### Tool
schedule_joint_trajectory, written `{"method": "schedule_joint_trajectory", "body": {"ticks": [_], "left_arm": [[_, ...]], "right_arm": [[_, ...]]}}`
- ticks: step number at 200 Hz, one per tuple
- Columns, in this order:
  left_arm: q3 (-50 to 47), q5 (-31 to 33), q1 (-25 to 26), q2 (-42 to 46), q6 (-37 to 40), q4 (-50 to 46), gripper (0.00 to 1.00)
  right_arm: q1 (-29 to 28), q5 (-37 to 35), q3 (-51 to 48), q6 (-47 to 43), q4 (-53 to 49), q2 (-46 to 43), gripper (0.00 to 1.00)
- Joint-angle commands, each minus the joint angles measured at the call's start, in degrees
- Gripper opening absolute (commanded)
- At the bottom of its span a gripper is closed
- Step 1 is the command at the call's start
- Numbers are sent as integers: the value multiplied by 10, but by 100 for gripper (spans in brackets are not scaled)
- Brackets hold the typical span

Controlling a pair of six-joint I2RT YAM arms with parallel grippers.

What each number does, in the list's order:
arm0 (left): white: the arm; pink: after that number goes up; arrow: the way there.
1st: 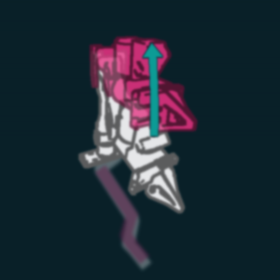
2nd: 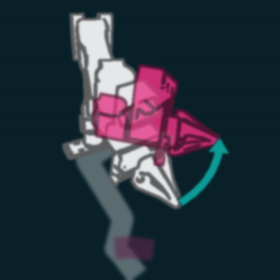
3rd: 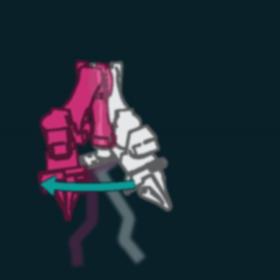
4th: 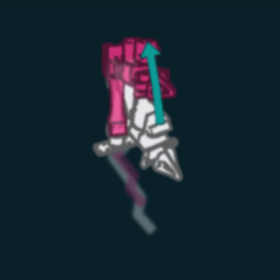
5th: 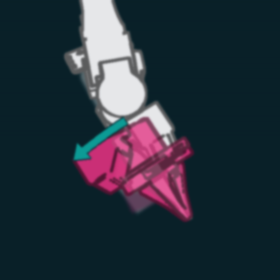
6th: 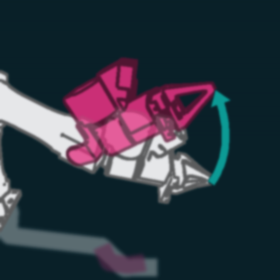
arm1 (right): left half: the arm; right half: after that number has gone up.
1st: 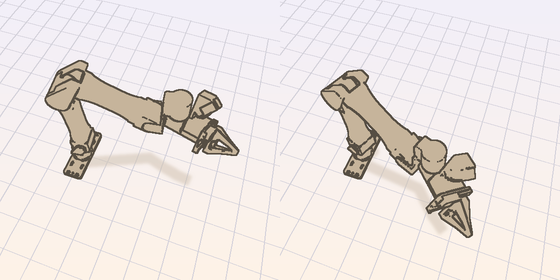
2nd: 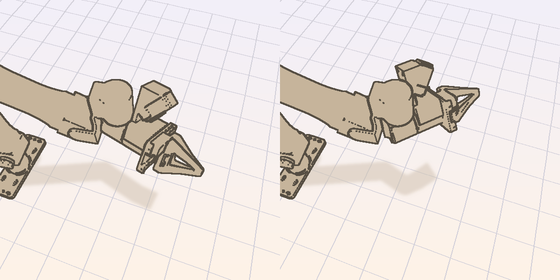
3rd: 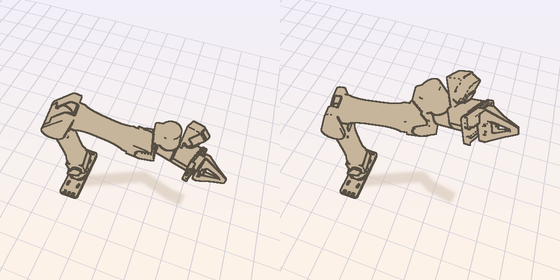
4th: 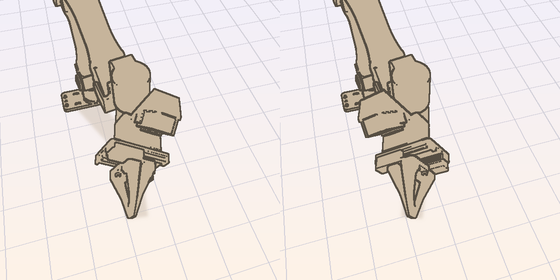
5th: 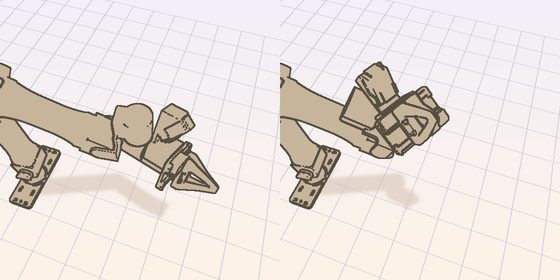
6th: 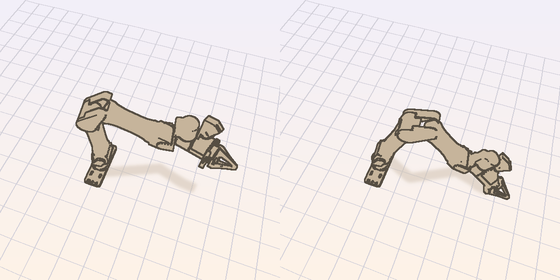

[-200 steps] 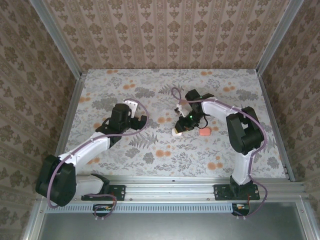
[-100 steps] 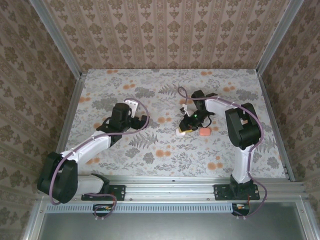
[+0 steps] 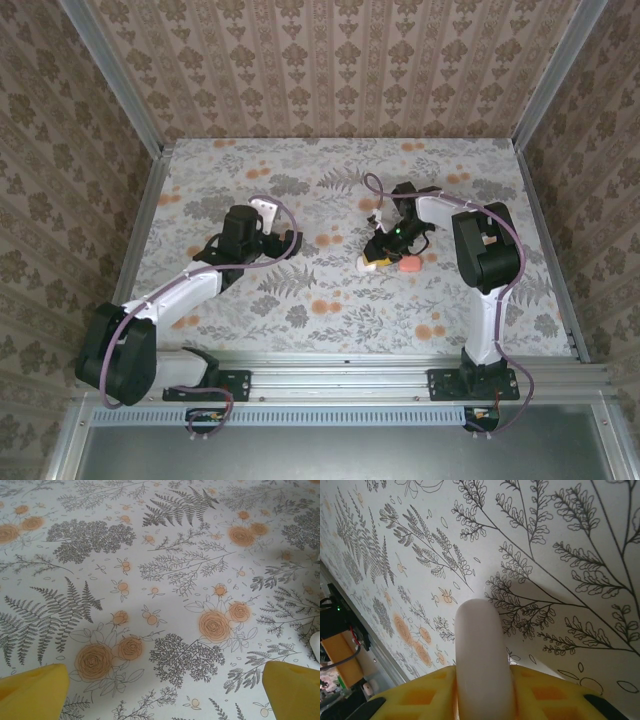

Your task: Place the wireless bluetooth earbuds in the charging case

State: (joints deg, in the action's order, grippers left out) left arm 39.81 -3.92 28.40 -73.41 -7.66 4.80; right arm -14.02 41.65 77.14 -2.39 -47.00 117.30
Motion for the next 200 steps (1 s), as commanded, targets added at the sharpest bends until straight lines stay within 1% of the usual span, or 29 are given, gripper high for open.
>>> {"method": "schedule_joint_trajectory", "body": {"ticks": [1,24,63,97,141,200], "left_arm": [[17,-18,-2,-6,-12,14,100],[19,-23,-3,-8,-14,14,100],[21,-27,-3,-9,-15,14,100],[21,-27,-3,-9,-15,10,100],[19,-25,-3,-6,-15,2,100],[19,-16,-2,3,-12,-7,100]], "right_arm": [[6,-9,-2,-5,-19,22,32],[10,-9,-1,-4,-18,28,34],[15,-14,1,-2,-17,35,41],[18,-24,4,3,-17,37,44],[19,-49,7,11,-20,35,48],[20,-104,32,26,-39,28,52]]}}
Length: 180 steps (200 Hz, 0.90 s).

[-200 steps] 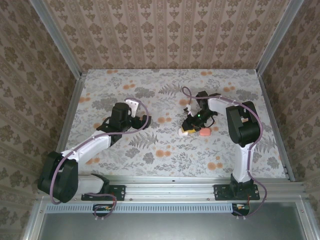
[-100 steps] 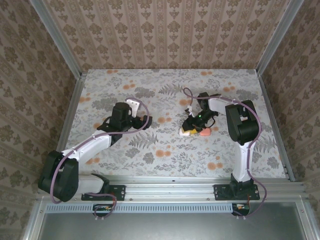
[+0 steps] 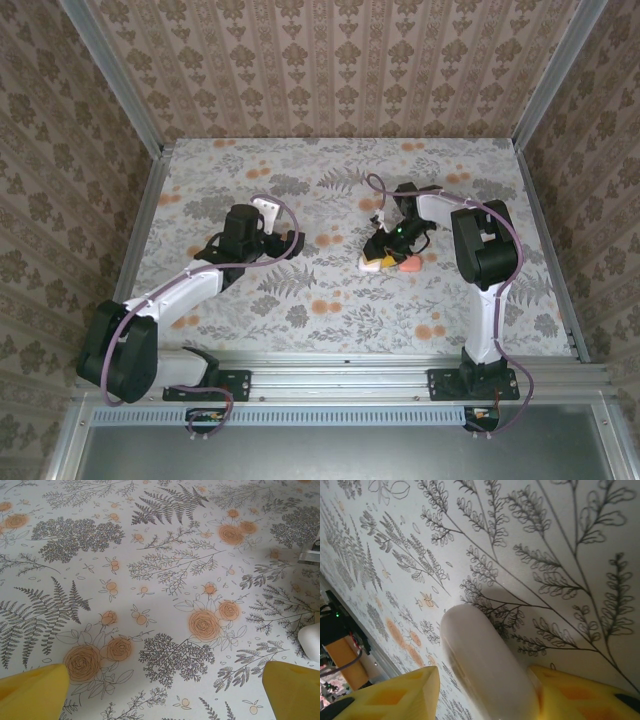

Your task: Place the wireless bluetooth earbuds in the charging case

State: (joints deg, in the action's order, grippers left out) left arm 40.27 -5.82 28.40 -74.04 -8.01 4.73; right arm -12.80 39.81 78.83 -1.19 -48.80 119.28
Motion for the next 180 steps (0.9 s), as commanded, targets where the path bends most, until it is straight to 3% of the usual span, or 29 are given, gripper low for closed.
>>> {"method": "schedule_joint_trajectory", "body": {"ticks": [1,111,153,180], "left_arm": [[14,3,-2,10,-8,-7,100],[10,23,-2,36,-3,-24,100],[26,62,-4,47,20,-46,100],[53,102,-11,48,50,-67,100]], "right_arm": [[8,-87,16,14,-21,8,52],[5,-120,59,27,-48,-33,53],[-3,-128,68,41,-45,-103,53],[-6,-132,31,73,24,-185,53]]}}
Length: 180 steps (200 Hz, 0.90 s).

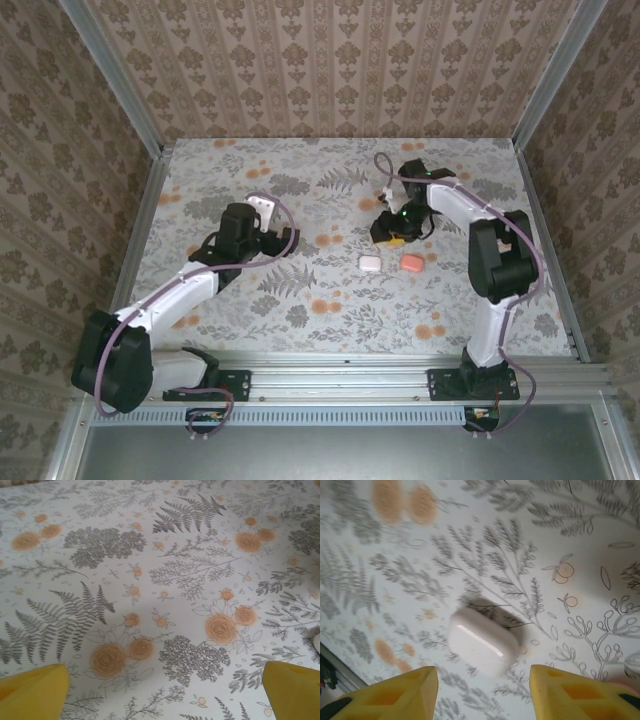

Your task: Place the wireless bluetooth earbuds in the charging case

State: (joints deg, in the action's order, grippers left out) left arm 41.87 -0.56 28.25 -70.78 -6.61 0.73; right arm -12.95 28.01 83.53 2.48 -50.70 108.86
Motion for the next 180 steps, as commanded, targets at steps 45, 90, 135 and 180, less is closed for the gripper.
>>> {"method": "schedule_joint_trajectory", "body": {"ticks": [45,90,135,180], "left_arm": [[60,152,-54,37,89,-22,100],[18,210,-126,54,112,49,100],[-106,229,-163,55,120,202,100],[-198,223,-198,26,104,324,100]], "right_arm": [[1,-117,-159,72,276,-268,58],[6,-326,-363,70,557,-390,96],[19,-433,-468,39,688,-355,100],[25,-479,-509,-12,729,-334,100]]}}
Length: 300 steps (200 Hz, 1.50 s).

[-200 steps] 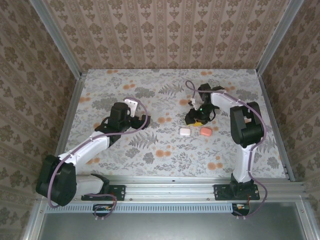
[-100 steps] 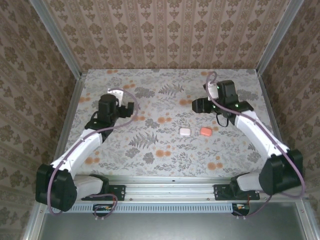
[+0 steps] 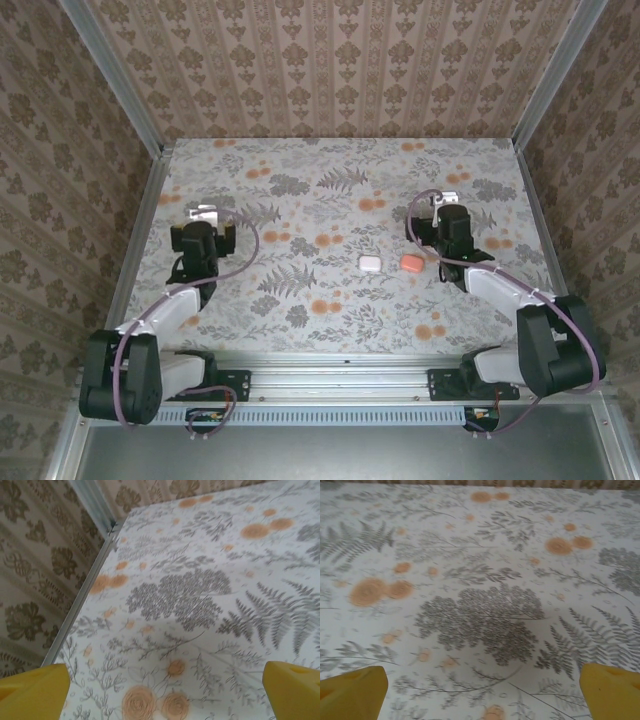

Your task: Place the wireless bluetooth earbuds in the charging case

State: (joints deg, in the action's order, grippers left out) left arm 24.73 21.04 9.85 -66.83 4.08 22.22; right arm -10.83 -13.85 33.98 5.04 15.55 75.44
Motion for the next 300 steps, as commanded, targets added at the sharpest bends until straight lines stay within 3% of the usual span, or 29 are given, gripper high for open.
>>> {"method": "schedule_joint_trajectory", "body": {"ticks": [1,56,63,85,91,102,114,124,141,155,300], "left_arm": [[-28,7,-14,-15,-3,112,100],[-66,-40,-42,-94,-5,249,100],[-64,-51,-45,-108,-11,257,100],[-83,-69,-41,-213,-1,405,100],[-85,-43,-31,-241,18,455,100],[-71,-44,-23,-208,8,364,100],[-66,-35,-32,-224,7,388,100],[-42,-40,-36,-213,-8,319,100],[-27,-94,-76,-208,-39,280,100],[-28,-92,-76,-211,-39,289,100],[-25,-96,-72,-210,-32,282,100]], "right_arm": [[4,-61,-16,-39,69,-1,100],[53,-28,-120,-57,264,15,100],[60,-22,-116,-49,251,13,100],[82,20,-119,-28,268,20,100],[85,33,-128,-25,296,28,100],[86,53,-145,-29,356,62,100],[86,63,-153,-31,406,104,100],[84,68,-154,-39,450,135,100],[85,82,-115,-41,352,122,100],[104,115,-105,-29,330,122,100],[106,119,-106,-28,334,124,100]]}}
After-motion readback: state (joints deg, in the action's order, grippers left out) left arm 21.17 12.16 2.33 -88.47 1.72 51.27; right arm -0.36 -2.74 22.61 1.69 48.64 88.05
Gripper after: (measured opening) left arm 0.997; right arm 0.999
